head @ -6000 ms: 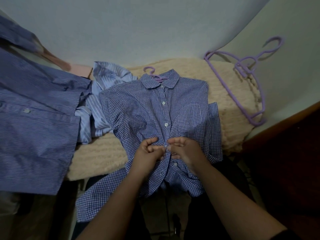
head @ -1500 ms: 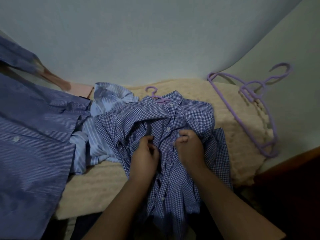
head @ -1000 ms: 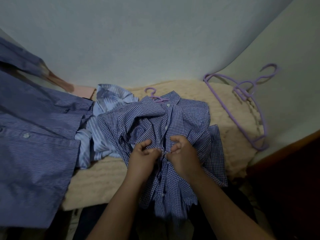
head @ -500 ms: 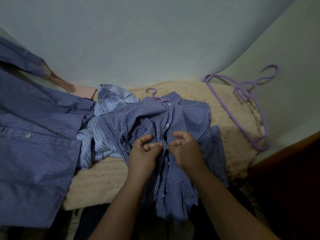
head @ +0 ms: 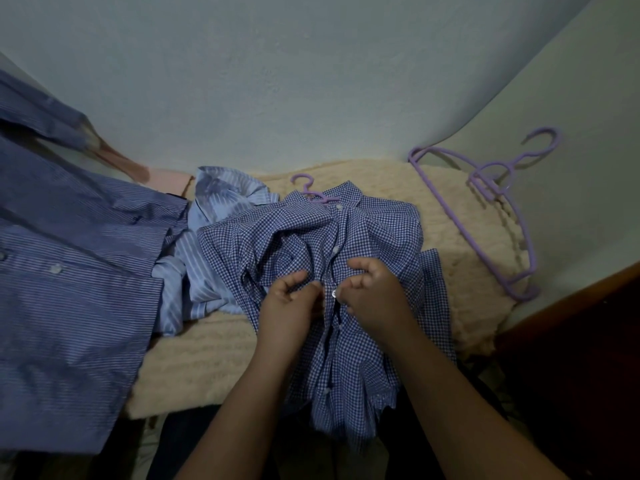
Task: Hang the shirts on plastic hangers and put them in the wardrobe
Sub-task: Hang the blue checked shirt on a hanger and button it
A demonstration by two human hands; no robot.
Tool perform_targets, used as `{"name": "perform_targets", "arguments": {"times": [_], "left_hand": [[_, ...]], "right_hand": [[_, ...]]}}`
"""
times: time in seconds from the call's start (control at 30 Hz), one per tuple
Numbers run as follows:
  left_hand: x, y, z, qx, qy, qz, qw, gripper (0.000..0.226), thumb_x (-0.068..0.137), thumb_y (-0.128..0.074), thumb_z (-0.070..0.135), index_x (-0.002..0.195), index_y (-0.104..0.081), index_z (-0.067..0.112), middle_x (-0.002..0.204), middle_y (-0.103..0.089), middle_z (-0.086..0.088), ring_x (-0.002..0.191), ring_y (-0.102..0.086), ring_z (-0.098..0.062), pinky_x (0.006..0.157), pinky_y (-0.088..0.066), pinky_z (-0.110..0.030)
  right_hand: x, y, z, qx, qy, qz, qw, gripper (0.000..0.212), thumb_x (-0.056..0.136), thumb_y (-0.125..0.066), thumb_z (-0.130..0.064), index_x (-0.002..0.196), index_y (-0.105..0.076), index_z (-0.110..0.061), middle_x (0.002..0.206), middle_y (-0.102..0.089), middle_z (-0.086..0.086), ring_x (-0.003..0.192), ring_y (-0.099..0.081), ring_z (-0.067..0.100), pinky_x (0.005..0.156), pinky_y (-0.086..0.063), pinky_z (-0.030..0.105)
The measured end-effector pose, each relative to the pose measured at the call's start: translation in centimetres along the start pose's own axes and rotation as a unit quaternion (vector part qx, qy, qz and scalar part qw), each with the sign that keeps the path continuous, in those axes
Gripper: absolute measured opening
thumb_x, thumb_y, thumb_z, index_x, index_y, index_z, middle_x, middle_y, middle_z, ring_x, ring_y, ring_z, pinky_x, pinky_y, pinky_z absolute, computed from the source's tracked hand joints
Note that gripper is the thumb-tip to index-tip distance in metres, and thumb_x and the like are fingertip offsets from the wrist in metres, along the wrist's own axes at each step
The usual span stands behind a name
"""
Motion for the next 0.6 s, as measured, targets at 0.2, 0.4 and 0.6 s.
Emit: {"name": "perform_targets", "arguments": {"times": [0.2,0.4,0.6], "left_hand": [[0.1,-0.33,0.05,-0.013,0.002,-0.02,1.0,0.016,0.092,-0.061,0.015,0.105,-0.055,0.022,0.074,-0.069,0.002,0.069,-0.066,-0.01,0.067,-0.054,-0.027],[-0.14,-0.71,0.55,0.021,-0.046,-0.052,0.997,0.037,0.082,-0.071,0.003,0.107,-0.051,0.022,0.076,-0.073,0.005,0.071,-0.068,-0.007,0.071,-0.053,-0.024],[-0.3,-1.1,0.88,0.061,-0.095,-0.057,0.992,0.04,0.081,-0.073,0.006,0.111,-0.05,0.021,0.08,-0.071,0.001,0.071,-0.066,-0.008,0.068,-0.054,-0.019]], "right_hand": [[0.1,-0.13,-0.06,-0.002,0.025,-0.015,1.0,0.031,0.086,-0.055,0.005,0.107,-0.048,-0.017,0.074,-0.062,0.001,0.063,-0.054,0.012,0.055,-0.045,0.023],[0.36,-0.04,0.17,-0.039,0.048,0.003,0.998,0.031,0.087,-0.054,0.004,0.094,-0.048,-0.026,0.076,-0.061,0.003,0.062,-0.055,0.017,0.058,-0.048,0.032],[0.16,0.05,0.22,-0.008,0.023,0.003,1.0,0.026,0.086,-0.063,-0.007,0.106,-0.052,-0.016,0.079,-0.065,0.0,0.068,-0.06,0.009,0.063,-0.049,0.022]]}}
Point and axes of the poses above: each hand's wrist, its own x-axis towards the middle knuckle, its own y-axis out of the back of the hand, z = x × y, the point moved 7 cm from there along x, towards the middle knuckle
